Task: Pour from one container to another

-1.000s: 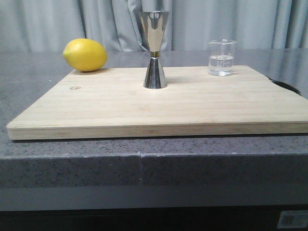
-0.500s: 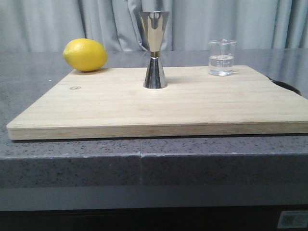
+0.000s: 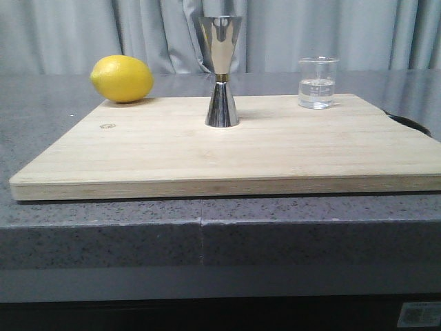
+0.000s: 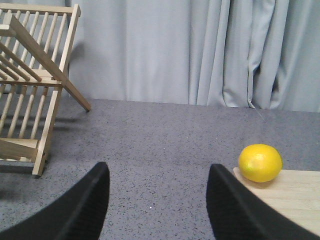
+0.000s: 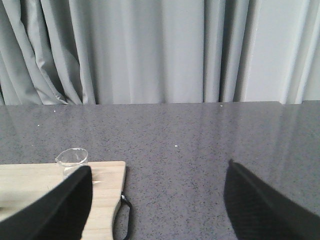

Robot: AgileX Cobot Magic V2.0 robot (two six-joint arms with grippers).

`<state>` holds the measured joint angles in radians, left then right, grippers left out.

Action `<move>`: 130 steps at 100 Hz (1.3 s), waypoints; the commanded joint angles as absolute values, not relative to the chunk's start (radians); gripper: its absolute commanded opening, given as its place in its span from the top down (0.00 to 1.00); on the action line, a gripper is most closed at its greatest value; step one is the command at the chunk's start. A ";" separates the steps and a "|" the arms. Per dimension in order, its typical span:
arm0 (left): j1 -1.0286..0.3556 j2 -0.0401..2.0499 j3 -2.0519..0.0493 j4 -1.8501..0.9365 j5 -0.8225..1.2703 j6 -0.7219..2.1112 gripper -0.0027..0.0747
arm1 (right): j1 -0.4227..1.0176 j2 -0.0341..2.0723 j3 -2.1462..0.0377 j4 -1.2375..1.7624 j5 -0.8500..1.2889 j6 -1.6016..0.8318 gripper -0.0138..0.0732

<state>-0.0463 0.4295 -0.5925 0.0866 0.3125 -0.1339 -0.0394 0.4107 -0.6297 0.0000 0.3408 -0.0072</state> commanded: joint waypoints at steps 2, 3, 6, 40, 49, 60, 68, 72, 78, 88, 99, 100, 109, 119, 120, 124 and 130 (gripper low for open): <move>-0.044 0.443 -0.628 0.063 0.231 -0.146 0.49 | -0.045 0.428 -0.666 0.010 0.282 -0.012 0.26; -0.044 0.443 -0.628 0.057 0.231 -0.146 0.49 | -0.045 0.428 -0.666 0.012 0.285 -0.012 0.26; -0.044 0.443 -0.628 0.057 0.232 -0.146 0.49 | -0.045 0.428 -0.666 0.012 0.295 -0.012 0.26; -0.044 0.443 -0.628 0.061 0.232 -0.146 0.26 | -0.045 0.438 -0.666 0.010 0.342 -0.012 0.23; -0.044 0.443 -0.636 0.061 0.248 -0.146 0.26 | -0.045 0.456 -0.666 0.010 0.361 -0.012 0.15; -0.047 0.461 -0.693 0.055 0.348 -0.084 0.26 | -0.045 0.476 -0.669 0.010 0.371 -0.012 0.09; -0.060 0.495 -0.752 0.036 0.456 -0.016 0.26 | -0.045 0.487 -0.681 0.010 0.387 -0.012 0.09; -0.072 0.513 -0.785 0.010 0.513 0.022 0.26 | -0.045 0.497 -0.688 0.012 0.401 -0.012 0.09; -0.093 0.549 -0.827 -0.053 0.581 0.098 0.26 | -0.045 0.511 -0.702 0.012 0.424 -0.012 0.09; -0.133 0.614 -0.882 -0.188 0.665 0.227 0.26 | -0.045 0.537 -0.725 0.012 0.451 -0.012 0.09; -0.186 0.695 -0.909 -0.340 0.705 0.395 0.26 | -0.045 0.568 -0.748 0.012 0.483 -0.016 0.09; -0.189 0.700 -0.912 -0.348 0.708 0.405 0.26 | -0.045 0.570 -0.747 0.012 0.489 -0.016 0.09; -0.230 0.769 -0.916 -0.449 0.713 0.505 0.26 | -0.045 0.595 -0.769 0.012 0.527 -0.025 0.09; -0.273 0.846 -0.916 -0.529 0.713 0.595 0.26 | -0.045 0.623 -0.795 0.023 0.576 -0.047 0.09; -0.279 0.857 -0.916 -0.539 0.713 0.609 0.26 | -0.045 0.625 -0.799 0.026 0.579 -0.052 0.09; -0.293 0.893 -0.916 -0.566 0.707 0.656 0.26 | -0.045 0.637 -0.811 0.033 0.599 -0.065 0.09; -0.316 0.942 -0.916 -0.622 0.699 0.720 0.26 | -0.045 0.655 -0.826 0.056 0.626 -0.091 0.09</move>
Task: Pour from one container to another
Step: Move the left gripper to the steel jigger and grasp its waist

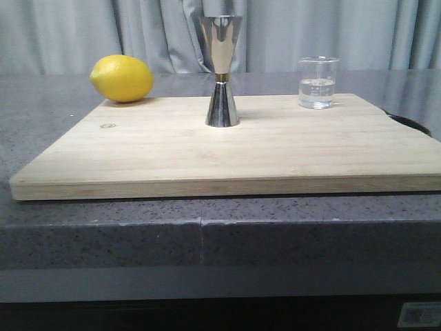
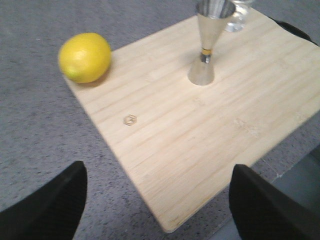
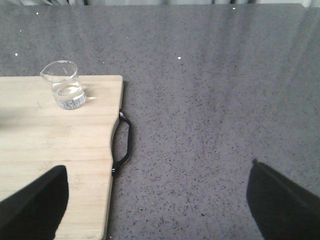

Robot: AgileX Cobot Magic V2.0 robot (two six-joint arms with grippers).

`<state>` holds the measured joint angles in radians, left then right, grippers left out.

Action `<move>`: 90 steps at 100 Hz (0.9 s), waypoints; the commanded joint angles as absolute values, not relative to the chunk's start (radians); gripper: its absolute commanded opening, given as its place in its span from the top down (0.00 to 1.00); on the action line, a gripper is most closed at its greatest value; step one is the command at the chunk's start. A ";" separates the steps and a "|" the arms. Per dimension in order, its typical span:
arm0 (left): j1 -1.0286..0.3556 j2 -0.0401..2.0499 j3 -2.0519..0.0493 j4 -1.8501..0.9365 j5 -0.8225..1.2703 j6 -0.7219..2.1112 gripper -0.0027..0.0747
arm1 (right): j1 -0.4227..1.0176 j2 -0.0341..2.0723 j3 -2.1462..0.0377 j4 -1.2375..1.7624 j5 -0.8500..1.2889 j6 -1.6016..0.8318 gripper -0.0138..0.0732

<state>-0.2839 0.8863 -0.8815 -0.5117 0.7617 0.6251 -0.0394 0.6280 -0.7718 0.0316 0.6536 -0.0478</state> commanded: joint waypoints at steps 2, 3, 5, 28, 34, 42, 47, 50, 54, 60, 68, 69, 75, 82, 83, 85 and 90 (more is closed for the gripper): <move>-0.323 0.961 -0.916 -0.641 0.697 0.744 0.26 | -0.045 0.661 -0.831 0.071 0.635 -0.102 0.09; -0.325 0.967 -0.916 -0.647 0.695 0.751 0.26 | -0.045 0.663 -0.831 0.071 0.637 -0.107 0.09; -0.331 0.985 -0.916 -0.668 0.692 0.773 0.26 | -0.045 0.670 -0.837 0.081 0.643 -0.116 0.09; -0.351 1.171 -0.916 -0.975 0.653 1.104 0.26 | -0.045 0.737 -0.868 0.184 0.678 -0.202 0.09; -0.351 1.214 -0.916 -1.071 0.651 1.230 0.26 | -0.045 0.748 -0.868 0.184 0.674 -0.202 0.09; -0.351 1.264 -0.916 -1.213 0.651 1.389 0.26 | -0.045 0.760 -0.868 0.186 0.672 -0.202 0.09; -0.351 1.296 -0.916 -1.294 0.651 1.479 0.26 | -0.045 0.760 -0.868 0.188 0.670 -0.202 0.09; -0.351 1.315 -0.916 -1.337 0.651 1.536 0.26 | -0.045 0.762 -0.868 0.191 0.664 -0.202 0.09; -0.351 1.343 -0.917 -1.399 0.651 1.593 0.26 | -0.045 0.766 -0.868 0.191 0.653 -0.202 0.09; -0.351 1.384 -0.917 -1.482 0.655 1.677 0.26 | -0.045 0.768 -0.868 0.193 0.641 -0.202 0.09; -0.351 1.431 -0.931 -1.554 0.690 1.768 0.26 | -0.045 0.778 -0.868 0.193 0.634 -0.204 0.09; -0.351 1.441 -0.933 -1.558 0.695 1.781 0.26 | -0.045 0.777 -0.868 0.195 0.634 -0.204 0.09; -0.351 1.475 -0.956 -1.596 0.733 1.818 0.26 | -0.045 0.787 -0.868 0.211 0.636 -0.220 0.09; -0.352 1.515 -0.990 -1.614 0.760 1.837 0.26 | -0.045 0.805 -0.868 0.232 0.633 -0.230 0.09; -0.352 1.523 -0.993 -1.614 0.760 1.837 0.26 | -0.045 0.807 -0.868 0.238 0.633 -0.233 0.09; -0.352 1.531 -1.003 -1.616 0.764 1.839 0.26 | -0.045 0.810 -0.868 0.243 0.633 -0.240 0.09; -0.352 1.560 -1.026 -1.620 0.764 1.842 0.26 | -0.045 0.818 -0.868 0.246 0.630 -0.243 0.09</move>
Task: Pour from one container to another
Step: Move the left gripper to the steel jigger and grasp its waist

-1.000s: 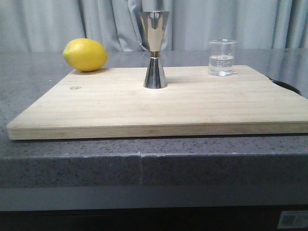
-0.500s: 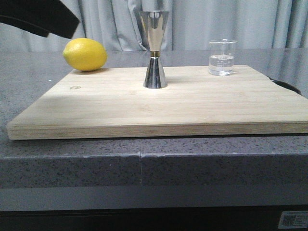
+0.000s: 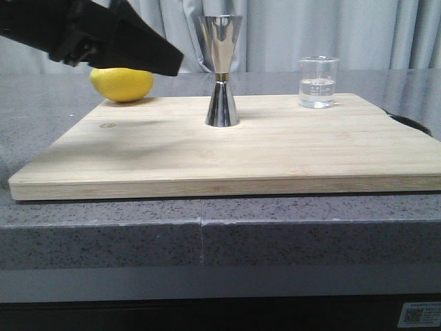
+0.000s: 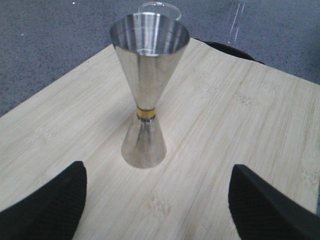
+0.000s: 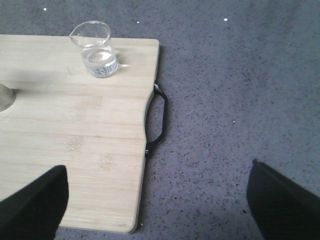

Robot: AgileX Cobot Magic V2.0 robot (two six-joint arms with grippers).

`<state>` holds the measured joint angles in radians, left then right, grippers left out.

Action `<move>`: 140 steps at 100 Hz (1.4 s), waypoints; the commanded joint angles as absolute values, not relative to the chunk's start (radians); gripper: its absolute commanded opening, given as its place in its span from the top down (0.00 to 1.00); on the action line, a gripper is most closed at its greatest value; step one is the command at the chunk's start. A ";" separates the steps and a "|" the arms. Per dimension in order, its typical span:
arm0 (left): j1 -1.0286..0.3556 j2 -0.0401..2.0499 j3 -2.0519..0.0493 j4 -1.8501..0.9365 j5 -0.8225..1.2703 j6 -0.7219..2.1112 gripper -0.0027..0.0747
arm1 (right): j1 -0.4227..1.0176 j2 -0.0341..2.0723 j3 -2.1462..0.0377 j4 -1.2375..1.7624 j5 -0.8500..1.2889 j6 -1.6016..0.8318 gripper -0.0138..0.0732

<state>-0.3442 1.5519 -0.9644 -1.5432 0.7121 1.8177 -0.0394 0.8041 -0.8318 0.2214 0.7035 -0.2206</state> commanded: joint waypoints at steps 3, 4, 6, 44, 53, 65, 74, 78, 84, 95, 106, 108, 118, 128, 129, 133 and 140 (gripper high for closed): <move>-0.352 1.573 -1.039 -1.627 0.764 1.842 0.26 | -0.045 0.822 -0.868 0.248 0.628 -0.243 0.09; -0.352 1.577 -1.041 -1.628 0.764 1.842 0.26 | -0.045 0.822 -0.868 0.248 0.628 -0.243 0.09; -0.352 1.585 -1.048 -1.634 0.764 1.843 0.26 | -0.045 0.828 -0.868 0.248 0.628 -0.243 0.09; -0.367 1.729 -1.175 -1.662 0.856 1.873 0.26 | -0.045 0.841 -0.868 0.248 0.610 -0.245 0.09; -0.388 1.751 -1.207 -1.663 0.862 1.873 0.26 | -0.045 0.841 -0.868 0.248 0.603 -0.245 0.09; -0.412 1.783 -1.248 -1.663 0.850 1.880 0.26 | -0.045 0.841 -0.868 0.248 0.601 -0.245 0.09; -0.424 1.814 -1.274 -1.663 0.848 1.880 0.26 | -0.045 0.841 -0.868 0.248 0.601 -0.245 0.09; -0.428 1.823 -1.281 -1.663 0.847 1.880 0.26 | -0.045 0.841 -0.868 0.248 0.601 -0.245 0.09; -0.428 1.837 -1.286 -1.663 0.847 1.880 0.26 | -0.045 0.841 -0.868 0.248 0.601 -0.245 0.09; -0.428 1.840 -1.286 -1.659 0.834 1.880 0.26 | -0.045 0.841 -0.868 0.248 0.599 -0.245 0.09; -0.428 1.840 -1.286 -1.659 0.834 1.880 0.26 | -0.045 0.841 -0.868 0.248 0.599 -0.245 0.09; -0.428 1.840 -1.286 -1.659 0.834 1.880 0.26 | -0.045 0.841 -0.868 0.248 0.599 -0.245 0.09; -0.428 1.840 -1.286 -1.659 0.834 1.880 0.27 | -0.045 0.841 -0.868 0.248 0.599 -0.245 0.09; -0.428 1.840 -1.286 -1.659 0.834 1.880 0.36 | -0.045 0.841 -0.868 0.248 0.599 -0.245 0.09; -0.428 1.840 -1.286 -1.659 0.834 1.880 0.37 | -0.045 0.841 -0.868 0.248 0.599 -0.245 0.09; -0.428 1.840 -1.286 -1.659 0.834 1.880 0.41 | -0.045 0.841 -0.868 0.248 0.599 -0.245 0.09; -0.428 1.840 -1.286 -1.659 0.834 1.880 0.51 | -0.045 0.841 -0.868 0.248 0.599 -0.245 0.09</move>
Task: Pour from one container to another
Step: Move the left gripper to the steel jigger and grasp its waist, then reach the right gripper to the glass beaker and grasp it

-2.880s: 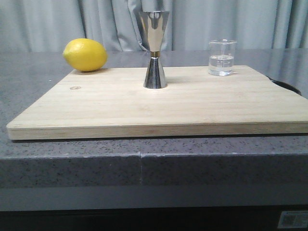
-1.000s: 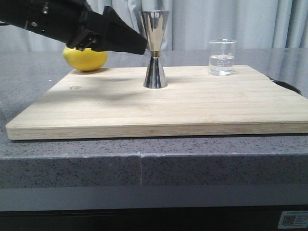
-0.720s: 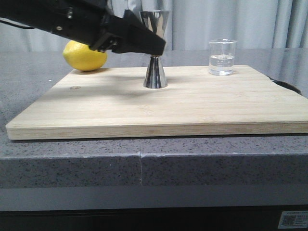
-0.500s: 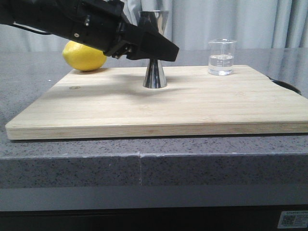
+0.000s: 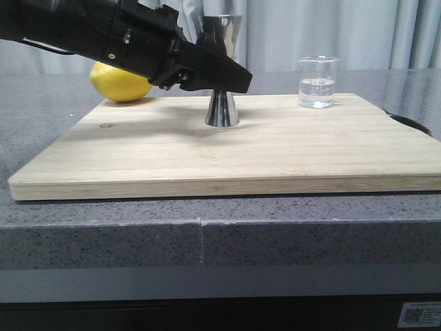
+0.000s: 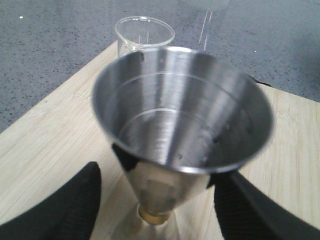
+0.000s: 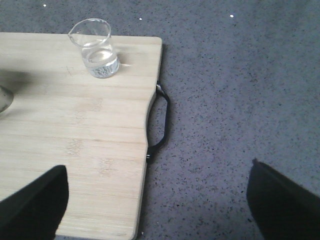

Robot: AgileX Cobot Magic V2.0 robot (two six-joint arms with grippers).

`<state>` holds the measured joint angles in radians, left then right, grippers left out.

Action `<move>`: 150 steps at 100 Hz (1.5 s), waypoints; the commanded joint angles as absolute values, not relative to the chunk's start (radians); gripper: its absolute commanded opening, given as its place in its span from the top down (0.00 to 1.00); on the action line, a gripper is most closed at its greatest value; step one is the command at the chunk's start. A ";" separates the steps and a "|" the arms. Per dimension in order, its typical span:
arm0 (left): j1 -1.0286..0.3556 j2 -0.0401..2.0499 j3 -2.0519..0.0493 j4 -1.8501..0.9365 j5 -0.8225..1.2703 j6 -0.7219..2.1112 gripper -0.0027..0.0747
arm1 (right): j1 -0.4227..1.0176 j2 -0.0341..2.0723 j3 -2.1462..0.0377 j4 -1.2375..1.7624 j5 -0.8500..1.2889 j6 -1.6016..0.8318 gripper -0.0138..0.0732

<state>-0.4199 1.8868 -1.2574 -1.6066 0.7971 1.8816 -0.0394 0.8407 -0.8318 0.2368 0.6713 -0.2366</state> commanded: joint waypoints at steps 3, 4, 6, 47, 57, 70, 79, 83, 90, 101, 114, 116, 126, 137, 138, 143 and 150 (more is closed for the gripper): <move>-0.428 1.840 -1.286 -1.659 0.834 1.880 0.54 | -0.045 0.841 -0.868 0.248 0.599 -0.245 0.09; -0.428 1.840 -1.286 -1.659 0.834 1.880 0.56 | -0.045 0.841 -0.868 0.248 0.599 -0.245 0.09; -0.428 1.840 -1.286 -1.659 0.834 1.880 0.58 | -0.045 0.841 -0.868 0.248 0.599 -0.245 0.09; -0.428 1.840 -1.286 -1.659 0.843 1.880 0.87 | -0.045 0.841 -0.868 0.248 0.599 -0.245 0.09; -0.428 1.840 -1.286 -1.659 0.843 1.880 0.92 | -0.045 0.841 -0.868 0.250 0.597 -0.245 0.09; -0.428 1.837 -1.286 -1.659 0.865 1.880 0.97 | -0.045 0.841 -0.868 0.299 0.592 -0.282 0.09; -0.426 1.836 -1.286 -1.666 0.877 1.898 0.98 | -0.045 0.841 -0.868 0.383 0.569 -0.353 0.09; -0.426 1.836 -1.286 -1.676 0.877 1.903 0.99 | -0.045 0.843 -0.868 0.424 0.556 -0.391 0.09; -0.426 1.836 -1.286 -1.694 0.881 1.916 0.99 | -0.045 0.854 -0.868 0.499 0.535 -0.453 0.09; -0.426 1.836 -1.286 -1.712 0.893 1.945 0.99 | -0.043 0.882 -0.868 0.579 0.517 -0.524 0.09; -0.426 1.836 -1.286 -1.694 0.893 1.946 0.99 | 0.009 0.944 -0.868 0.616 0.467 -0.575 0.09; -0.426 1.836 -1.286 -1.694 0.893 1.946 0.99 | 0.022 0.956 -0.868 0.616 0.453 -0.584 0.09; -0.426 1.836 -1.286 -1.690 0.893 1.946 0.99 | 0.076 1.008 -0.868 0.616 0.371 -0.595 0.09; -0.422 1.836 -1.286 -1.690 0.893 1.946 0.99 | 0.141 1.073 -0.868 0.616 0.288 -0.595 0.09; -0.420 1.836 -1.286 -1.690 0.893 1.946 0.99 | 0.144 1.078 -0.868 0.616 0.284 -0.595 0.09; -0.415 1.836 -1.286 -1.690 0.893 1.946 0.99 | 0.170 1.108 -0.868 0.616 0.251 -0.595 0.09; -0.402 1.836 -1.286 -1.690 0.898 1.946 0.99 | 0.203 1.151 -0.868 0.616 0.205 -0.595 0.09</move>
